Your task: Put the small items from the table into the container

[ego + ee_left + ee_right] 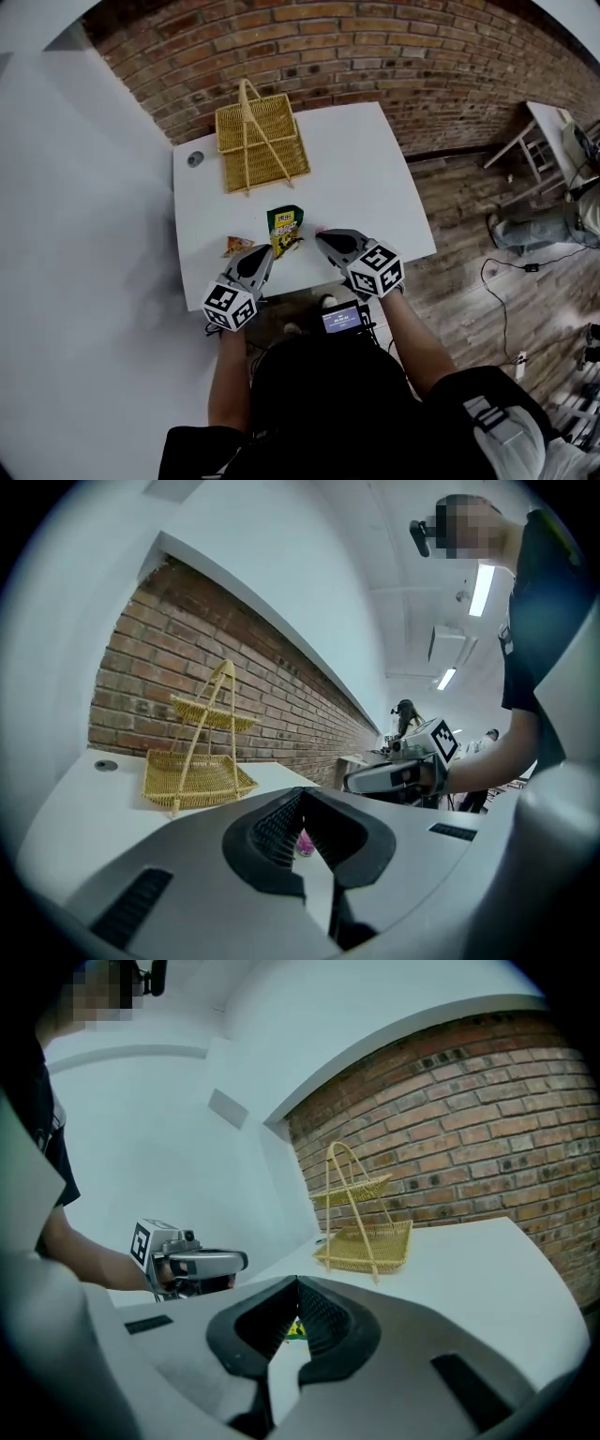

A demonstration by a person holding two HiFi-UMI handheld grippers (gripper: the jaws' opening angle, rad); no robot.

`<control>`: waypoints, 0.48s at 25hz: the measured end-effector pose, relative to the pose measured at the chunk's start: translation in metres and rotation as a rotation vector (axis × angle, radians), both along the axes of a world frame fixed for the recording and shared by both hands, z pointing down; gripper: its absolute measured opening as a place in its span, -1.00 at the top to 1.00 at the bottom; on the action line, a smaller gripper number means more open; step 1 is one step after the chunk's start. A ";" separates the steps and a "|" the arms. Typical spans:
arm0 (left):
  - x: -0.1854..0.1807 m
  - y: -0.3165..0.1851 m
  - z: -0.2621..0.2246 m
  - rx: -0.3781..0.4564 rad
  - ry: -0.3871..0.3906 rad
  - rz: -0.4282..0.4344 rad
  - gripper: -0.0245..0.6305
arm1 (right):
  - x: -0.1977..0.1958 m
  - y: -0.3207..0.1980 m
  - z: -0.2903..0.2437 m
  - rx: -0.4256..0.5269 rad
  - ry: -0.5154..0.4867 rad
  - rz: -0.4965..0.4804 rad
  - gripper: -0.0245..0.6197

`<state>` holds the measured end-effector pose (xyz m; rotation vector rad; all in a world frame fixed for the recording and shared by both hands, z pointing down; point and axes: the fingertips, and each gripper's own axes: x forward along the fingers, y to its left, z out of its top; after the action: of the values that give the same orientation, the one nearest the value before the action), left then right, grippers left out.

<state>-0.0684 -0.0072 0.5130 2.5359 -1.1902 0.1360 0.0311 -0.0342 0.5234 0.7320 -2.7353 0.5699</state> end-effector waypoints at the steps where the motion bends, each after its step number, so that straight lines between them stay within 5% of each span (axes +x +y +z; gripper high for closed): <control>1: 0.001 -0.002 0.000 0.000 -0.005 -0.007 0.90 | 0.000 -0.003 0.000 -0.004 -0.006 -0.009 0.89; 12: -0.011 -0.017 0.000 -0.004 0.004 0.000 0.90 | -0.026 -0.018 0.000 -0.001 0.002 -0.032 0.89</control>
<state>-0.0793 -0.0240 0.5134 2.5314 -1.1866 0.1335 0.0047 -0.0520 0.5236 0.6869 -2.7393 0.5634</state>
